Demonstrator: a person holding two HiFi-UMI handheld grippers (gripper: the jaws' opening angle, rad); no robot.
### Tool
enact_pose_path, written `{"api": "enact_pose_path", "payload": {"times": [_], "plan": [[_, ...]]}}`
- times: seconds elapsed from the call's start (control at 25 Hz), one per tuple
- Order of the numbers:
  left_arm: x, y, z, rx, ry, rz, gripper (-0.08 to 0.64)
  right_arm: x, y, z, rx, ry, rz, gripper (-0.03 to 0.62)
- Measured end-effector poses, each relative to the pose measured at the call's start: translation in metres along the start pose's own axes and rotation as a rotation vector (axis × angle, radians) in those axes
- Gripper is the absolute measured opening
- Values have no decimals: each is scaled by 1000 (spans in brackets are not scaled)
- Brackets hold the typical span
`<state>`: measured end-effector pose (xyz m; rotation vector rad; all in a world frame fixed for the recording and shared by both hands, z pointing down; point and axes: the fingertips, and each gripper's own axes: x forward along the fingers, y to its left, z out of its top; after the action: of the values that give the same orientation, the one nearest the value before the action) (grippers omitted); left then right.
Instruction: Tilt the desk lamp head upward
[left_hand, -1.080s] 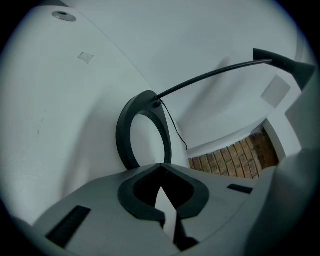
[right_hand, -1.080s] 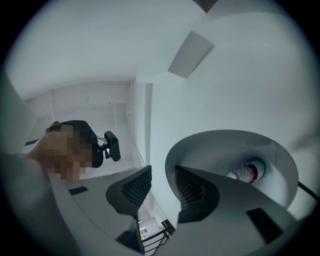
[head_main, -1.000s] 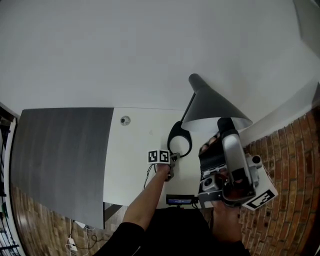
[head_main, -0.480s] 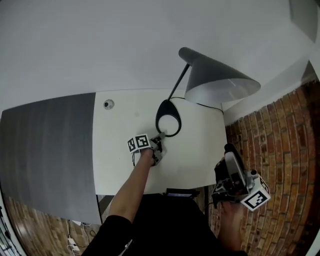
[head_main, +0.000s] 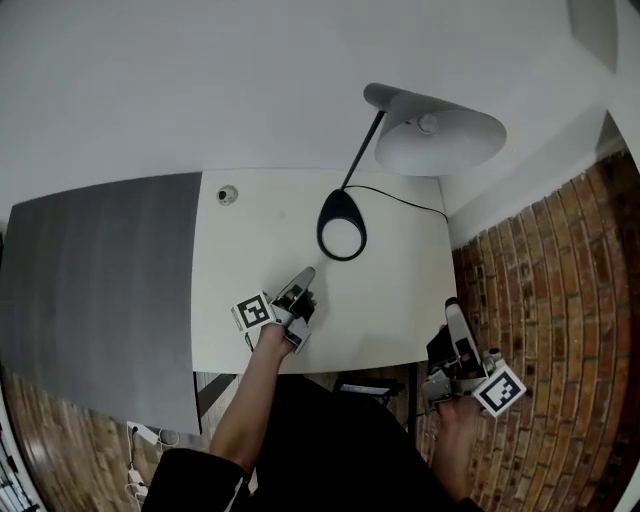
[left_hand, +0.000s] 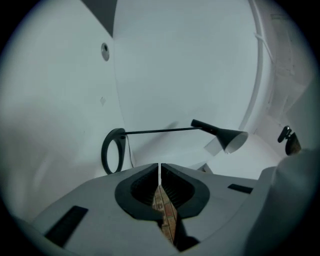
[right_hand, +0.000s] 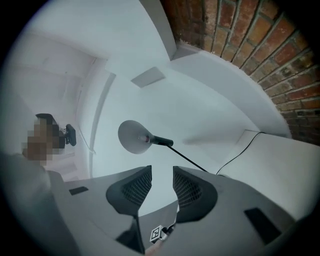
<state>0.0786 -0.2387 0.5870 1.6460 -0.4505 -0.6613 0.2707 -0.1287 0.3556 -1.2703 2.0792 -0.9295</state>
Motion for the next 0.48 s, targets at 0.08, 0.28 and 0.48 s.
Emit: {"api": "enact_pose_path", "payload": {"times": [0.08, 0.28, 0.48], "plan": [[-19, -23, -2, 38, -27, -13, 11, -3, 7, 2, -5, 3, 41, 137], [-51, -85, -49, 166, -35, -50, 10, -56, 17, 3, 6, 28, 139, 133], [-68, -159, -129, 355, 17, -117, 11, -125, 22, -2, 70, 54, 270, 74]]}}
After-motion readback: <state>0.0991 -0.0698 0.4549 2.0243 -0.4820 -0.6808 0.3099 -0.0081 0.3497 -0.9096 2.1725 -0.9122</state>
